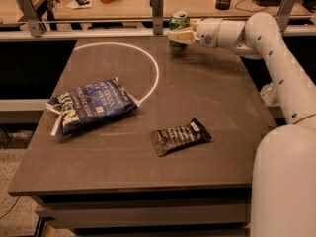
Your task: Move green can near rxbar chocolate
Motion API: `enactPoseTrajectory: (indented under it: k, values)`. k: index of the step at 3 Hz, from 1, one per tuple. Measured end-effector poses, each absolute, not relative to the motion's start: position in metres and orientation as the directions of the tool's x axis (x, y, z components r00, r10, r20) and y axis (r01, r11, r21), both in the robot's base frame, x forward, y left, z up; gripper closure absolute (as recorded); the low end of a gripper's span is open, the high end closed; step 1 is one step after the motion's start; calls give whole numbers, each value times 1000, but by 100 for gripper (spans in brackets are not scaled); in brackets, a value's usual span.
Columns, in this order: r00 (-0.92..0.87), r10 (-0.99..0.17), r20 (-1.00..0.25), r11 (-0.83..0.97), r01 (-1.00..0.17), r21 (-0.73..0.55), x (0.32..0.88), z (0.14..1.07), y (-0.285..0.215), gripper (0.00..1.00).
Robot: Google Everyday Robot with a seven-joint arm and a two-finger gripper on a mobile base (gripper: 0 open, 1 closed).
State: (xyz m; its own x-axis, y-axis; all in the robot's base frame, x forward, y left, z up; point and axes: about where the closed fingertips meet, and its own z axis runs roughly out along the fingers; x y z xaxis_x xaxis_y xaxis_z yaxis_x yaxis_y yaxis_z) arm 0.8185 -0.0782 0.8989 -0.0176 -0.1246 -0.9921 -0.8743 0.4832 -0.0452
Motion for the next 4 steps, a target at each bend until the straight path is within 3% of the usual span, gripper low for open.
enactPoseTrajectory:
  k: [1,4]
  values:
    - [-3,-122,-993,523,-850,-62,799,930,-103,100]
    - [-48,-91,-995,485,-875,-2,680,978,-169,100]
